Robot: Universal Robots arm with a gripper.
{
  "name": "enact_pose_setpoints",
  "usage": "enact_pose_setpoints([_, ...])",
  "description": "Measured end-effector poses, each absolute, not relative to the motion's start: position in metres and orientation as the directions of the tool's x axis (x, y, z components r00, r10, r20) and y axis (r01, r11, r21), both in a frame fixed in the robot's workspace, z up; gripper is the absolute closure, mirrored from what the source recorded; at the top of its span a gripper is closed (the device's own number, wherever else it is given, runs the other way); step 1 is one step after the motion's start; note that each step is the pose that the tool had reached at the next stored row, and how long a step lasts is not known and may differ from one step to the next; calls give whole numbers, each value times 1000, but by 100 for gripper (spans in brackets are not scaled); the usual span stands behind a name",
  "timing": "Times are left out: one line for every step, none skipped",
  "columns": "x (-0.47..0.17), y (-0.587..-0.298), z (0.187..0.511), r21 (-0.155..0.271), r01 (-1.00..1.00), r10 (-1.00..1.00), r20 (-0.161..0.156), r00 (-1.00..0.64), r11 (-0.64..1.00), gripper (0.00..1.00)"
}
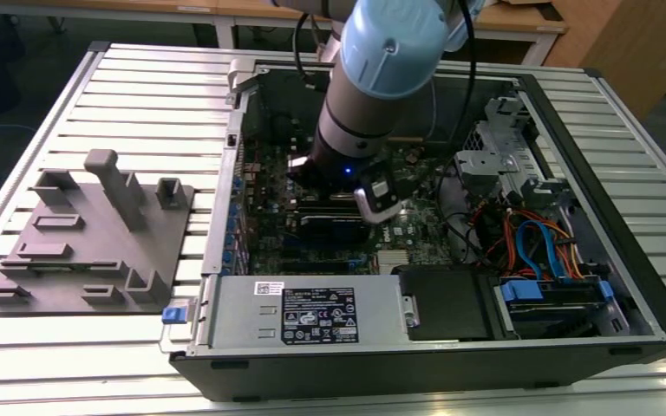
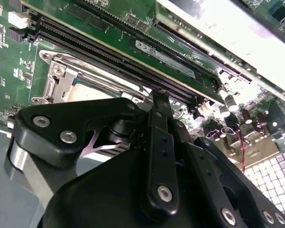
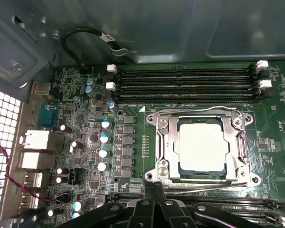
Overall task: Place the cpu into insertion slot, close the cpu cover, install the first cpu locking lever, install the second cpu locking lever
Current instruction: 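Install the second cpu locking lever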
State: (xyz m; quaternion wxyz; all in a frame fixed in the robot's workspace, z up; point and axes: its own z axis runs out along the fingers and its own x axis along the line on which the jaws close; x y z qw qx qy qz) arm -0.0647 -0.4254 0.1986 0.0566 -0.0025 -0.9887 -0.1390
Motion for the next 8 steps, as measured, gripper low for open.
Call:
enact_pose_setpoints([-65,-426,199,278,22,-10,113,-994,960,89])
enact_pose_setpoints([-65,-427,198,281,23,-9,113,-994,959,89])
enact_pose_setpoints([-65,-427,198,284,24,-8,112,-994,958,89])
enact_pose_setpoints([-65,-428,198,287,25,-7,112,-994,958,89])
enact_pose_setpoints([-65,-428,198,289,26,-7,112,-994,957,89])
enact_pose_setpoints([-65,-428,198,291,26,-7,112,-994,956,89])
enact_pose_setpoints([-65,-428,197,294,26,-7,112,-994,955,89])
enact_pose_setpoints([-65,-428,197,296,27,-7,112,-994,955,89])
